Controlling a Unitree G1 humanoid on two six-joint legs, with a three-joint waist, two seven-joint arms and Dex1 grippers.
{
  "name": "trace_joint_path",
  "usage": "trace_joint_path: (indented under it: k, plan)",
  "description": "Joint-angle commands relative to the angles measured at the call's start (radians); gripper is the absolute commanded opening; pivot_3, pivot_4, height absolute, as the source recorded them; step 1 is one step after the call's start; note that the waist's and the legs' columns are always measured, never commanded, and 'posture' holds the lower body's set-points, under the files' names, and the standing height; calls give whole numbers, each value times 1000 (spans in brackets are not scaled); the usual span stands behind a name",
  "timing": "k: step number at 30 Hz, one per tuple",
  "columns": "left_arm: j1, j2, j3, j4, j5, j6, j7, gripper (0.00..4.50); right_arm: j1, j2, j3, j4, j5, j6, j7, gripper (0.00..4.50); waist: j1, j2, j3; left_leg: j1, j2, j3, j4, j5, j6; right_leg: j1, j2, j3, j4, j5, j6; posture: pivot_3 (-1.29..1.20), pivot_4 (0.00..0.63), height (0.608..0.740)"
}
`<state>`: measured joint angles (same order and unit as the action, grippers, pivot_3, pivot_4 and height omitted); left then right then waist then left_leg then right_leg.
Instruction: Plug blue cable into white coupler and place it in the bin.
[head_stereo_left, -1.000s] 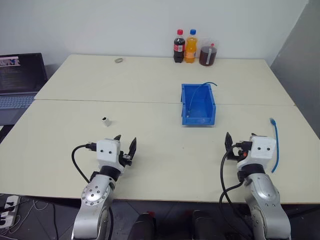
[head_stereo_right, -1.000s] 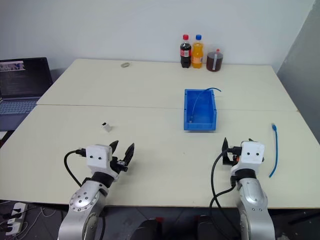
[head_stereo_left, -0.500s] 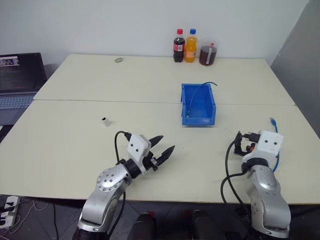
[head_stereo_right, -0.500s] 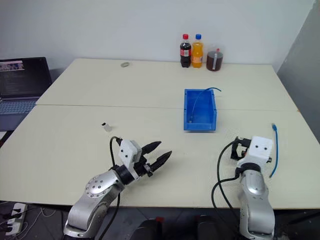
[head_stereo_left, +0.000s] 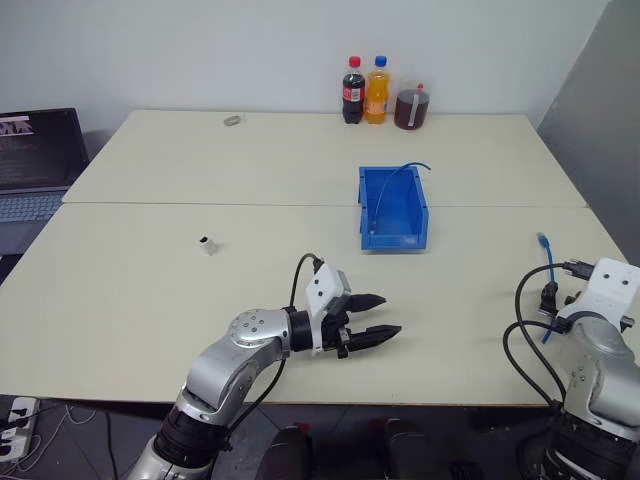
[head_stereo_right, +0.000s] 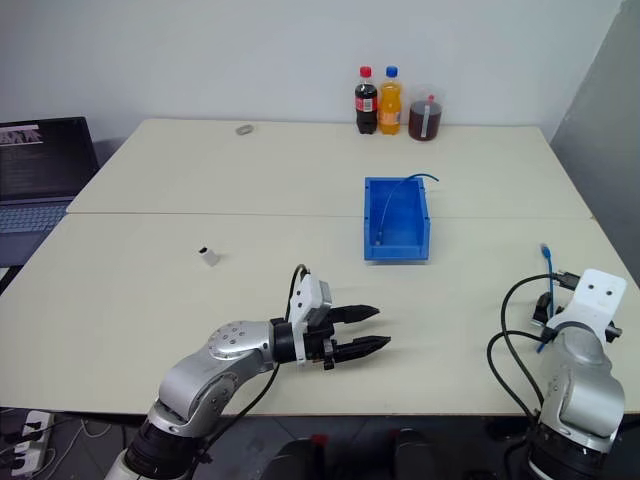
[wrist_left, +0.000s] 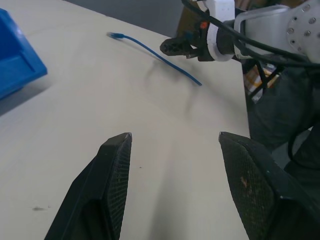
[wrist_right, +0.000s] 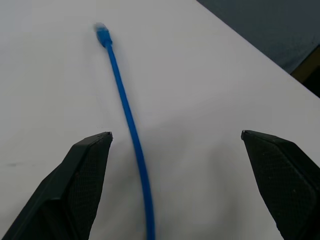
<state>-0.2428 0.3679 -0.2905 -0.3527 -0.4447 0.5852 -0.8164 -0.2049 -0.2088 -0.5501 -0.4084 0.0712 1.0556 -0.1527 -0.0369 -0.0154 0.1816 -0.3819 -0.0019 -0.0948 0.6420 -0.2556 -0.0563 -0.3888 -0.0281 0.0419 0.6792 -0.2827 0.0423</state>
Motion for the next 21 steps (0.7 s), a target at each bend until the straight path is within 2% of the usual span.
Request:
trace_joint_path:
  k: [1, 7, 17, 21]
  plan:
    - [-14, 0, 3, -10, -12, -4, -9, 2909, -17, -33, -61, 46, 71, 45, 76, 4404, 1, 0, 0, 0, 0, 0, 0, 0, 0, 0, 0, 0, 0, 0, 0, 0, 150, 740]
    - [-29, 7, 14, 9, -11, -9, -18, 2909, -34, -85, -103, 95, 152, 73, 162, 4404, 2, 0, 0, 0, 0, 0, 0, 0, 0, 0, 0, 0, 0, -1, 1, 0, 150, 740]
    - [-40, 6, 17, 31, 0, -24, -12, 2909, -47, -161, -6, 204, 235, 288, 291, 4404, -2, -4, -2, 0, 1, 0, 0, 0, 0, 1, 1, 0, -1, -1, 2, 0, 150, 740]
    - [-41, 7, 20, 37, 5, -30, -8, 2946, -42, -178, 11, 231, 218, 283, 298, 3653, -7, -7, -3, 1, 7, 0, 0, 0, 0, 1, 7, 0, -1, -2, 4, 0, 150, 740]
